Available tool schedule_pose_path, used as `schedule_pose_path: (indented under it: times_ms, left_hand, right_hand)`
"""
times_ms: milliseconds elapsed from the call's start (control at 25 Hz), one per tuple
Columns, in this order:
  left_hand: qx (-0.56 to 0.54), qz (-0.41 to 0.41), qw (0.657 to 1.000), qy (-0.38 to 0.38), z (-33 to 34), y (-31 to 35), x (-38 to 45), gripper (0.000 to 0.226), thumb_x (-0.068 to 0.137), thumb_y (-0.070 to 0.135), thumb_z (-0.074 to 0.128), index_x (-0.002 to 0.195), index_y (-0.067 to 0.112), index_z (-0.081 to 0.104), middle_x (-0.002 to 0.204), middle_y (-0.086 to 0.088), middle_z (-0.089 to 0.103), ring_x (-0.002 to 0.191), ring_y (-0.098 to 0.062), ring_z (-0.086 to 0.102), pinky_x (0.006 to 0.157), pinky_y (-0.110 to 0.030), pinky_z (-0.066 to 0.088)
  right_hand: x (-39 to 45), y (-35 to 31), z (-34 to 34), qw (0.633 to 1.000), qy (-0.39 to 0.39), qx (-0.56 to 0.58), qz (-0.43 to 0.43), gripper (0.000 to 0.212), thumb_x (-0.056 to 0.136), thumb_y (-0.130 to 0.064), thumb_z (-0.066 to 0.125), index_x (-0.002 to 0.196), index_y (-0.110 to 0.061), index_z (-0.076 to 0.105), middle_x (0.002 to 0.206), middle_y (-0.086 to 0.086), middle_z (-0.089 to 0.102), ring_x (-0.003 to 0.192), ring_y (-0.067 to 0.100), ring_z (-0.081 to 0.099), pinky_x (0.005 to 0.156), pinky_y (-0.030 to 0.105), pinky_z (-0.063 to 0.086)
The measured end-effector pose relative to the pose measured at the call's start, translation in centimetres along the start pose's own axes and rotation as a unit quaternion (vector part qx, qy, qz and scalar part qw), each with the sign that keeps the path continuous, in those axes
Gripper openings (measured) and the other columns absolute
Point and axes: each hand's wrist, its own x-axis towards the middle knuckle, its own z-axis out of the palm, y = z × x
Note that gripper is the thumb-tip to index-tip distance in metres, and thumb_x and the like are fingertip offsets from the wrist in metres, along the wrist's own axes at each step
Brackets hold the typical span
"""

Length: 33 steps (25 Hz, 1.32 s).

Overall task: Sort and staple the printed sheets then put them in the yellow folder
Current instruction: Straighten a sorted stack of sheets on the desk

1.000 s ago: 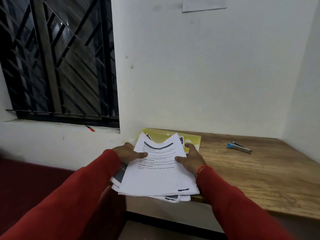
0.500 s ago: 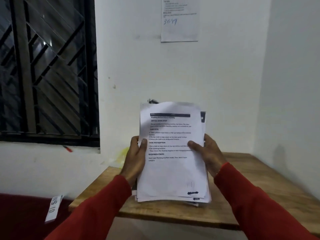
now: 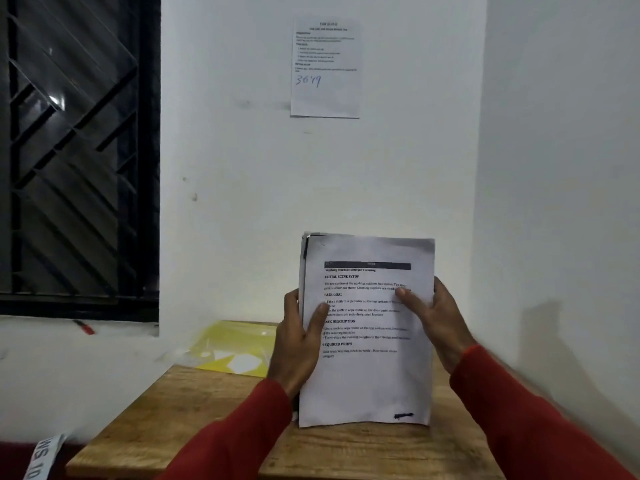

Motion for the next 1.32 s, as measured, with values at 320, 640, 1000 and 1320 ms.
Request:
schedule_pose_path:
  times_ms: [320, 640, 1000, 1320]
  left_hand:
    - [-0.008, -0.039, 0.999, 0.000, 0.4, -1.1, -0.5, 0.018, 0.101, 0.044, 0.047, 0.108, 0.029, 0.054, 0.101, 0.009, 0.073, 0.094, -0.007, 0.070, 0.081, -0.032, 0.056]
    - [-0.022, 0.002, 1.000, 0.017, 0.6, -1.8, -0.7, 0.015, 0.099, 0.020, 0.058, 0.113, 0.018, 0.053, 0.105, 0.009, 0.072, 0.095, -0.003, 0.069, 0.077, -0.021, 0.055]
    - [-0.074, -0.185, 0.971, -0.134, 4.0, -1.0, 1.0, 0.046, 0.098, 0.019, 0.061, 0.133, 0.030, 0.033, 0.114, -0.005, 0.068, 0.094, -0.015, 0.070, 0.080, -0.034, 0.059]
    - [0.115, -0.154, 0.973, -0.125, 2.4, -7.1, 1.8, 0.025, 0.095, 0.017, 0.062, 0.118, 0.027, 0.060, 0.099, -0.003, 0.069, 0.062, -0.014, 0.066, 0.051, -0.026, 0.047]
  right_hand:
    - [-1.9, 2.3, 0.3, 0.998, 0.040, 0.047, 0.010, 0.020, 0.099, -0.024, 0.055, 0.117, -0.021, 0.063, 0.107, -0.002, 0.074, 0.096, 0.014, 0.072, 0.074, 0.023, 0.058]
    - [-1.4, 2.9, 0.8, 0.999, 0.005, 0.045, 0.024, 0.028, 0.098, -0.027, 0.056, 0.125, -0.022, 0.054, 0.115, -0.003, 0.071, 0.103, 0.011, 0.069, 0.083, 0.026, 0.054]
    - [2.1, 5.3, -6.1, 0.976, 0.134, -0.150, 0.088, 0.020, 0.080, -0.028, 0.073, 0.090, -0.011, 0.073, 0.086, 0.005, 0.077, 0.086, 0.030, 0.072, 0.083, 0.049, 0.058]
    - [-0.3, 11.2, -12.8, 0.930, 0.085, -0.311, 0.178, 0.046, 0.083, -0.003, 0.072, 0.128, -0.010, 0.063, 0.114, 0.005, 0.068, 0.101, 0.020, 0.063, 0.087, 0.026, 0.042]
